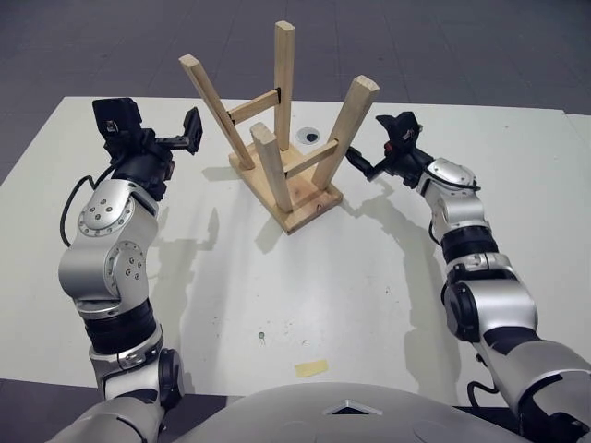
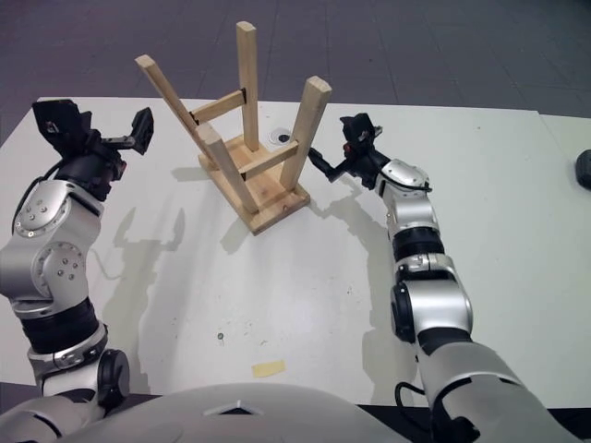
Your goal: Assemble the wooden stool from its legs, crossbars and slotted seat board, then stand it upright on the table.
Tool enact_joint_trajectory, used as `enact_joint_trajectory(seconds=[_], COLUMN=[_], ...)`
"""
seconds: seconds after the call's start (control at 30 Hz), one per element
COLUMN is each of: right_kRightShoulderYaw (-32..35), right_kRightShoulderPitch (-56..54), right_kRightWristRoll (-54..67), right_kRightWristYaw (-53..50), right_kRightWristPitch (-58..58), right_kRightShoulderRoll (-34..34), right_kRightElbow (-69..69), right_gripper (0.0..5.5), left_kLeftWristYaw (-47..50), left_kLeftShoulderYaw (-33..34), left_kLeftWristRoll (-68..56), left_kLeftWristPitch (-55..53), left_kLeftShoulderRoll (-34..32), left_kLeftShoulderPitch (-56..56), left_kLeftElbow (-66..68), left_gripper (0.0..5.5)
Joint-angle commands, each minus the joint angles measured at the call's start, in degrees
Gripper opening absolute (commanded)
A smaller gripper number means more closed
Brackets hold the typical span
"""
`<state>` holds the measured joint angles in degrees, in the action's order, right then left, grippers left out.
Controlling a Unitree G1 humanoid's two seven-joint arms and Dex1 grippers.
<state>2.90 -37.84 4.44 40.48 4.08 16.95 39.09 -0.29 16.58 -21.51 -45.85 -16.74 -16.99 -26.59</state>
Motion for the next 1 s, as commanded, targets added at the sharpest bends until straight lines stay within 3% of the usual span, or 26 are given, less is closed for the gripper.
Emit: enact_joint_trajectory(seconds=[0.03, 0.17, 0.3, 0.4, 0.47, 0.53, 0.67, 0.83, 1.0], right_kRightShoulderYaw=[-1.2, 2.4, 9.8, 11.1, 10.4, 7.6, -5.3, -4.8, -1.3], right_kRightShoulderPitch=[10.2, 11.4, 4.5, -1.3, -4.4, -5.4, 5.2, 7.8, 4.9], right_kRightWristRoll=[2.8, 1.0, -1.0, -0.7, -0.2, 1.2, 7.5, 7.3, 4.0], right_kRightWristYaw=[-2.4, -12.5, -29.0, -32.8, -33.1, -28.7, -11.0, -13.7, -21.1], right_kRightWristPitch=[-11.6, -15.9, -13.3, -9.8, -7.3, -5.8, -8.8, -13.1, -13.3], right_kRightShoulderRoll=[-1.1, -1.0, 1.7, 1.7, -0.1, -4.0, -10.1, -9.2, -7.4], right_kRightElbow=[-20.4, -22.2, -10.8, -3.3, 0.7, 0.1, -21.4, -24.9, -19.6], right_gripper=[5.36, 5.36, 5.36, 5.36, 5.36, 5.36, 5.36, 5.36, 5.36], left_kLeftWristYaw=[2.7, 5.7, 8.7, 11.4, 11.5, 8.6, 2.7, 3.1, 3.9], left_kLeftShoulderYaw=[-3.6, -6.8, -9.3, -8.1, -9.7, -15.4, -25.2, -22.5, -19.0], left_kLeftWristRoll=[1.6, 2.9, 5.9, 8.7, 9.8, 10.3, 11.5, 13.0, 14.2], left_kLeftWristPitch=[-4.2, -6.4, -3.0, -0.4, 0.7, 1.1, 0.1, 0.0, 2.2], left_kLeftShoulderRoll=[3.0, 6.7, 10.0, 11.2, 11.5, 10.6, 8.0, 8.2, 9.0], left_kLeftShoulderPitch=[3.6, 6.5, 7.4, 7.5, 6.6, 4.9, 4.2, 2.6, 0.1], left_kLeftElbow=[-0.1, -1.3, -4.6, -6.8, -8.7, -10.8, -10.4, -6.1, -3.6], left_gripper=[5.40, 5.40, 5.40, 5.40, 5.40, 5.40, 5.40, 5.40, 5.40])
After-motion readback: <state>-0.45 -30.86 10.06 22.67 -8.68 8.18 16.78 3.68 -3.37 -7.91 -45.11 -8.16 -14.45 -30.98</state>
